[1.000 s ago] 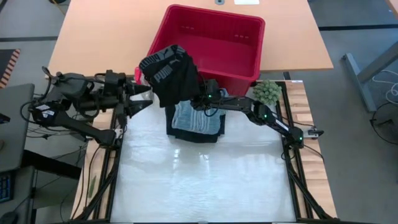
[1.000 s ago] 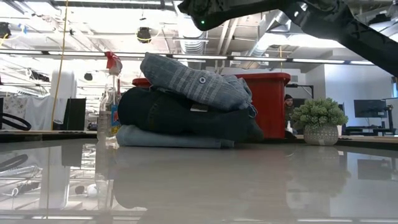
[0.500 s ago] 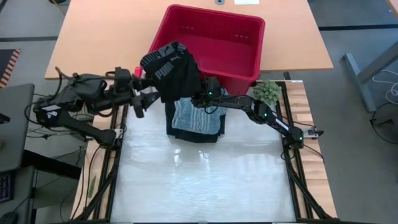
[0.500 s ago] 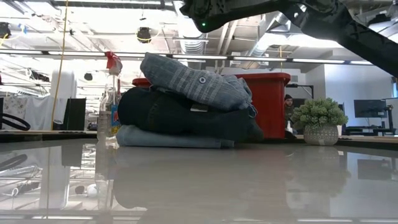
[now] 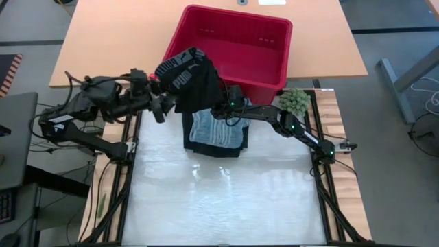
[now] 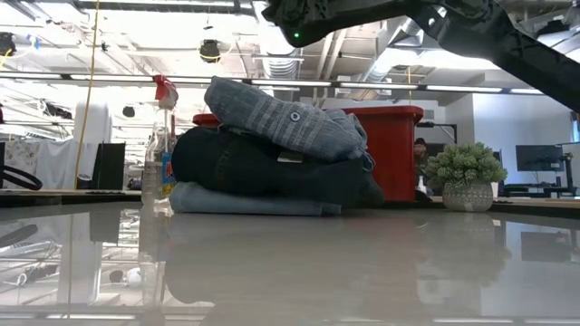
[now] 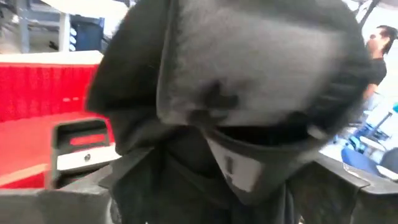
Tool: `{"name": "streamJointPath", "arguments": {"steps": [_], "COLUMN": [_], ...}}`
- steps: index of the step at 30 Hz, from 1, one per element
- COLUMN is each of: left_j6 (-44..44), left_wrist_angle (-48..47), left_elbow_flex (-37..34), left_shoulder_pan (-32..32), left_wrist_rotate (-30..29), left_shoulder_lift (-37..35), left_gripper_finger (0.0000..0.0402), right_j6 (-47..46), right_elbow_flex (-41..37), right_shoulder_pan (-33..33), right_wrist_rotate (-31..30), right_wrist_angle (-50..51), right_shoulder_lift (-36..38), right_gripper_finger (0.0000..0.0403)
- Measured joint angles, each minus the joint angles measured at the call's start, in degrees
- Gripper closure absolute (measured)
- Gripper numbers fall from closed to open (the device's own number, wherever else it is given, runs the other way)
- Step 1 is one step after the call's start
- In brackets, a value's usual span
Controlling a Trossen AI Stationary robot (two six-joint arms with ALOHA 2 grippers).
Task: Fold Laundry from Bin
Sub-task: Stack the black underwear on top of the blue long sleeve
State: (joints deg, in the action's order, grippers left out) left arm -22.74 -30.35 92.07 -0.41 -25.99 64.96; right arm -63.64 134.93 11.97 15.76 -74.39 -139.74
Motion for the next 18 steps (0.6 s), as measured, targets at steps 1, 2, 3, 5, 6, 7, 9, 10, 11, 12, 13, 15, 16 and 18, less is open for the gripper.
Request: {"name": "streamJointPath", "arguments": {"steps": [1, 2, 3, 5, 6, 7, 9, 10, 11, 12, 13, 15, 16, 18], "left_j6": [-0.2, -0.3, -0.2, -0.2, -0.2, -0.2, -0.2, -0.2, -0.2, -0.2, 0.2, 1.0, 1.1, 0.6], "left_wrist_angle": [0.1, -0.4, -0.5, -0.5, -0.4, -0.3, 0.0, 0.1, 0.6, 1.2, 1.6, 3.1, 4.0, 5.8], "left_elbow_flex": [0.0, 0.0, 0.0, 0.0, 0.0, 0.0, 0.0, 0.0, 0.0, 0.0, 0.0, 0.0, 0.0, 0.0], "left_shoulder_pan": [0.3, 0.5, 0.6, 0.6, 0.6, 0.6, 0.6, 0.6, 0.6, 0.6, 0.6, 0.5, 0.4, 0.1], "left_wrist_rotate": [0.7, 1.1, 1.4, 1.6, 1.5, 1.5, 1.6, 1.6, 1.7, 1.8, 1.8, 1.8, 1.8, 2.9], "left_shoulder_lift": [0.4, 0.9, 1.1, 1.3, 1.3, 1.3, 1.0, 0.9, 0.7, 0.4, 0.2, 0.2, 0.2, 0.2], "left_gripper_finger": [0.0100, 0.0109, 0.0119, 0.0149, 0.0169, 0.0192, 0.0245, 0.0275, 0.0305, 0.0337, 0.0367, 0.0388, 0.0390, 0.0397], "right_j6": [0.0, 0.0, -0.3, -2.0, -2.9, -3.6, -4.3, -4.7, -5.4, -6.0, -6.7, -8.5, -9.0, -9.9], "right_elbow_flex": [0.0, 0.0, 0.0, 0.0, 0.0, 0.0, 0.0, 0.0, 0.0, 0.0, 0.0, 0.0, 0.0, 0.0], "right_shoulder_pan": [0.0, 0.0, 0.0, 0.1, 0.1, 0.1, 0.1, 0.2, 0.2, 0.2, 0.3, 0.6, 0.9, 1.6], "right_wrist_rotate": [0.1, 0.5, 1.0, 1.5, 1.9, 2.4, 3.5, 3.7, 3.6, 3.6, 3.7, 4.1, 4.8, 6.1], "right_wrist_angle": [-0.4, -1.1, -1.8, -2.4, -3.3, -3.5, -3.8, -4.2, -4.8, -5.3, -5.9, -6.4, -6.7, -7.2], "right_shoulder_lift": [0.0, 0.0, 0.0, 0.0, 0.0, 0.1, 0.2, 0.2, 0.2, 0.2, 0.2, 0.3, 0.3, 0.4], "right_gripper_finger": [0.0383, 0.0383, 0.0383, 0.0383, 0.0383, 0.0383, 0.0383, 0.0383, 0.0383, 0.0383, 0.0383, 0.0381, 0.0378, 0.0369]}}
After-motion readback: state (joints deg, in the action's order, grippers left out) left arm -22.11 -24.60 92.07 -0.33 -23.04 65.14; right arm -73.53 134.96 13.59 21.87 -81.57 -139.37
